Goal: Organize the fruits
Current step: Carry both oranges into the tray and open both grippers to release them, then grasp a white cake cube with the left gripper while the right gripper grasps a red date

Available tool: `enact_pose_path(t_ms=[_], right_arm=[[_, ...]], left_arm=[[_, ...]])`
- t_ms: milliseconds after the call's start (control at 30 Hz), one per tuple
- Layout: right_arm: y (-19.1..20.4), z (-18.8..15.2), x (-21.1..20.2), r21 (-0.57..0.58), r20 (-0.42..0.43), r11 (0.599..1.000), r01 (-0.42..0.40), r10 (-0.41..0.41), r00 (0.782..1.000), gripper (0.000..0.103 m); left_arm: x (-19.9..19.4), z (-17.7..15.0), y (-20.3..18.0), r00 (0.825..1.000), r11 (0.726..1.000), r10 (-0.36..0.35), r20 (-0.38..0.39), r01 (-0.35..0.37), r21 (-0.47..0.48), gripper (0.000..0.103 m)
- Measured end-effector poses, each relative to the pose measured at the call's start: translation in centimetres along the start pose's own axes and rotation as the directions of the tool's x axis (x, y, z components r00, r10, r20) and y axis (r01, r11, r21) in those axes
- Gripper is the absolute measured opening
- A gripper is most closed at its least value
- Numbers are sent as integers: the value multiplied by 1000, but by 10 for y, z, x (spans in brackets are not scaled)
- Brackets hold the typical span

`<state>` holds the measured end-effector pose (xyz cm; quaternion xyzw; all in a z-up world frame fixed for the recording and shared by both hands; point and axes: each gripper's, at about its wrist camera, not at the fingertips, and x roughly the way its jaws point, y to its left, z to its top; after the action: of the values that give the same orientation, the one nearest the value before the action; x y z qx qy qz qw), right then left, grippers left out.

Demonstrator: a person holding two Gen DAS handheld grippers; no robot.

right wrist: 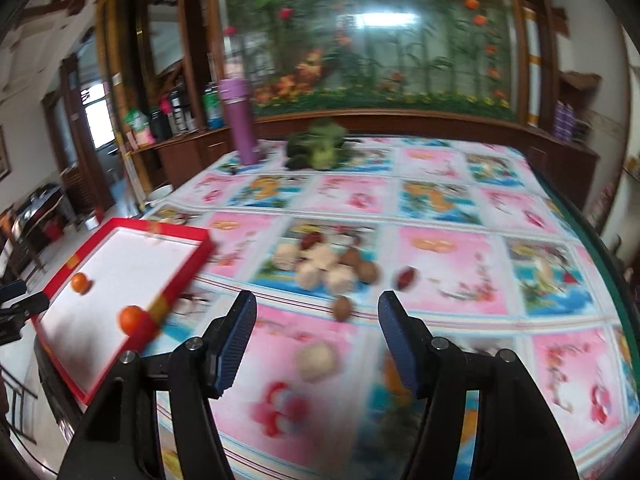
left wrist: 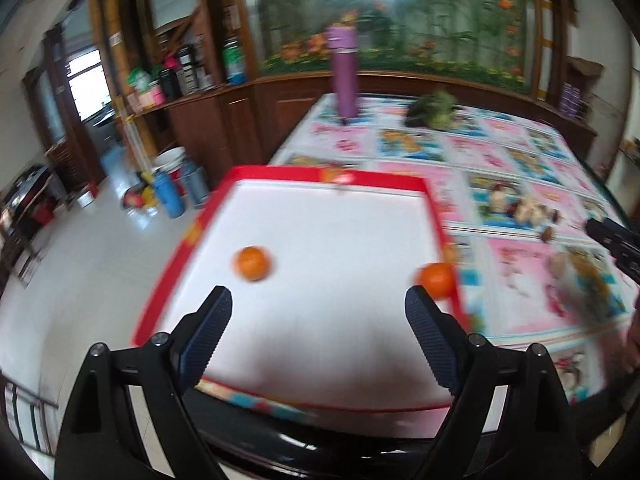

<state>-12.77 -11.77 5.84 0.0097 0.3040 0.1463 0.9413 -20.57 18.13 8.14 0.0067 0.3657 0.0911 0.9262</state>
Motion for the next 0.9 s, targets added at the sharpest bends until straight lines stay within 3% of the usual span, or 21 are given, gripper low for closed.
enact_pose_path(t_ms=[167,433,667,733,767,900], right_arm=[[-27,-13,-3,37,-57,999,-24,26,998,63],[-35,-23,9,39,-138,993,-111,115,984,57],[-76,10,43,132,-158,991,23,-2,987,56],[-77,17,59,123,-195,991,46,-22,981,40],[-77,20,67,124,-211,991,51,-23,977,35],[-75,27,90,165,-255,985,52,-8,967,31]], left_arm=[[11,5,-69,993,985,-116,-34,119,124,89],[33,15,-118,982,963,-162,-93,178,200,89],[50,25,-156,954,925,-270,-128,294,242,89],[62,29,-170,944,912,-290,-157,322,254,86],[65,30,-176,938,904,-305,-163,339,261,79],[79,30,-193,910,876,-357,-212,405,262,71]])
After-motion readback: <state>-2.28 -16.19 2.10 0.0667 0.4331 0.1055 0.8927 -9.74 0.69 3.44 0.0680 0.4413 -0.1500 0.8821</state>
